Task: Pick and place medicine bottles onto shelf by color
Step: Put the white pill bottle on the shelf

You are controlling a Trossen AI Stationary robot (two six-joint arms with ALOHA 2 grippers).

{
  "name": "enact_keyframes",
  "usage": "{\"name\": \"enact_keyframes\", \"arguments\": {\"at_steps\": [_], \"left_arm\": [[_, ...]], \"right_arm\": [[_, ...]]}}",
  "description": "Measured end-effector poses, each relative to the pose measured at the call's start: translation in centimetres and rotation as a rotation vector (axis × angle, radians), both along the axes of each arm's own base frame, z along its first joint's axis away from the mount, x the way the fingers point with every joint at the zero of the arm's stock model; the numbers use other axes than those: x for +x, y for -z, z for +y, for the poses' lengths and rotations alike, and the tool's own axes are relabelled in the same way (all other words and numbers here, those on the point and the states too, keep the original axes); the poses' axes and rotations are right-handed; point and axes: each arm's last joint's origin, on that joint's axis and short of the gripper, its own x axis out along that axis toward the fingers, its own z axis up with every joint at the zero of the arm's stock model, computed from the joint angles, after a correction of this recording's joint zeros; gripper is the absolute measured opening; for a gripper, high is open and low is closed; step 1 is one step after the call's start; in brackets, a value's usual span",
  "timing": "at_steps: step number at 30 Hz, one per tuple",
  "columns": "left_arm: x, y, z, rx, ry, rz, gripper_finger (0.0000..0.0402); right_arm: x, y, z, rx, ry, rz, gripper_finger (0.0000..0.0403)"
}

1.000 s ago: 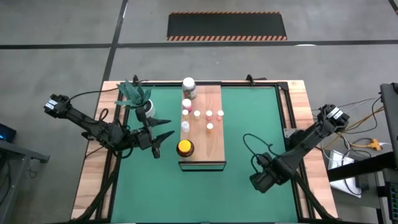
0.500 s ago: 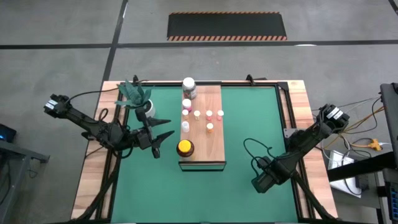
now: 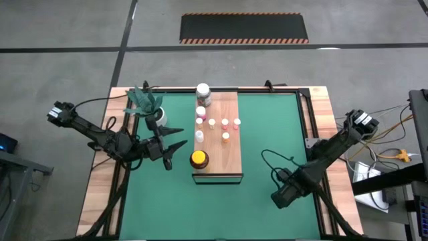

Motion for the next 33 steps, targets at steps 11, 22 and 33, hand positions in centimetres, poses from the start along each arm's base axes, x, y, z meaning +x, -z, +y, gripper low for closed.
{"name": "enact_keyframes", "arguments": {"at_steps": [11, 22, 33], "left_arm": [[0.0, -0.1, 0.0, -0.006, 0.000, -0.010, 0.0178], [0.0, -0.1, 0.0, -0.007, 0.001, -0.010, 0.0178], [0.0, -0.1, 0.0, -0.006, 0.000, -0.010, 0.0178]], "right_arm": [[1.9, -8.8, -1.7, -0.049, -0.048, -0.306, 0.0126], [6.1, -16.6, -6.3, -0.285, -0.274, -0.465, 0.0130], [12.3, -17.9, -10.6, -0.362, -0.544, -0.516, 0.0131]]}}
